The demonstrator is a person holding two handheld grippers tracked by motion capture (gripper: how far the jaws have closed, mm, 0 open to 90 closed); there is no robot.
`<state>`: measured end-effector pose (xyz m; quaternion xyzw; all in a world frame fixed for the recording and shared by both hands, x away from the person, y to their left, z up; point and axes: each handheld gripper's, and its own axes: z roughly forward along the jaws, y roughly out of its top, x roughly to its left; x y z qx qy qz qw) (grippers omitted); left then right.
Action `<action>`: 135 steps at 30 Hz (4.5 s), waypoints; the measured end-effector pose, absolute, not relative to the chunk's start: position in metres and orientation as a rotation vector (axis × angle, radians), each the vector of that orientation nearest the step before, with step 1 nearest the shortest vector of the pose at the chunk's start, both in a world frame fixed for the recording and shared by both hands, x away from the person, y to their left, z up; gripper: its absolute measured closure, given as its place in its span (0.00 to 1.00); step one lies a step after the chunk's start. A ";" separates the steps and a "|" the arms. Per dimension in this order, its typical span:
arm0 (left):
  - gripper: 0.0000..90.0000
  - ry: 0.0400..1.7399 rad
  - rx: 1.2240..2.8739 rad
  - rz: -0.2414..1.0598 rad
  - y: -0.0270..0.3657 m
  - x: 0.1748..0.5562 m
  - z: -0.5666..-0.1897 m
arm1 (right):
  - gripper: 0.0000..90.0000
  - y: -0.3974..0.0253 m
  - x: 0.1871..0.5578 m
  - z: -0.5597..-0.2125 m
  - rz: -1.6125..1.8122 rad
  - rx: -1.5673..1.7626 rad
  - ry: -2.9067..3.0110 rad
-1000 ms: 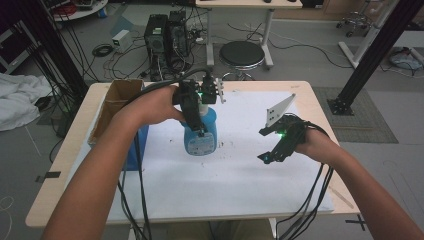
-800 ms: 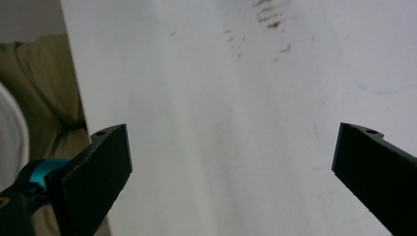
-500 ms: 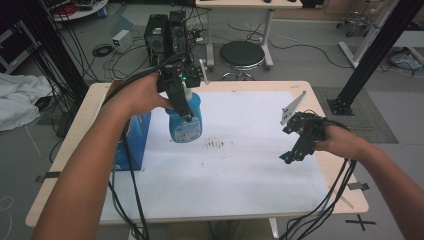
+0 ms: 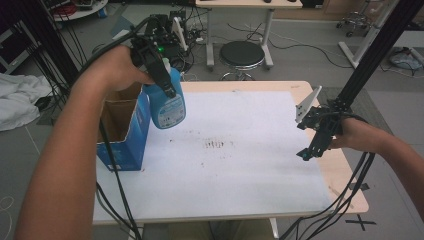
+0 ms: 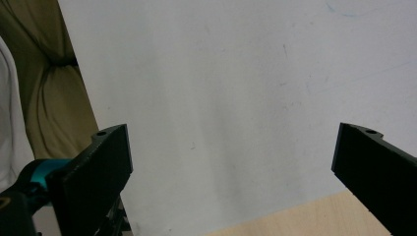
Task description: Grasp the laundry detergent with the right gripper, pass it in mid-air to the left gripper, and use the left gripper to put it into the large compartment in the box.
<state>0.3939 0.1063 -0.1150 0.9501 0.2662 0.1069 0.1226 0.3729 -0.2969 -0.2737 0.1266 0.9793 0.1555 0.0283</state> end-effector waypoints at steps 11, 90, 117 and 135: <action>0.42 0.923 2.694 0.347 0.150 0.383 -0.092 | 0.01 -0.300 0.375 -0.271 0.475 0.367 3.026; 0.42 1.051 2.732 0.263 0.258 0.419 -0.286 | 0.01 -0.292 0.380 -0.290 0.441 0.430 3.048; 0.27 1.088 2.548 0.358 0.270 0.399 -0.240 | 0.01 -0.289 0.373 -0.284 0.472 0.412 3.046; 0.27 0.937 2.495 0.397 0.231 0.387 -0.193 | 0.01 -0.288 0.369 -0.276 0.519 0.401 3.014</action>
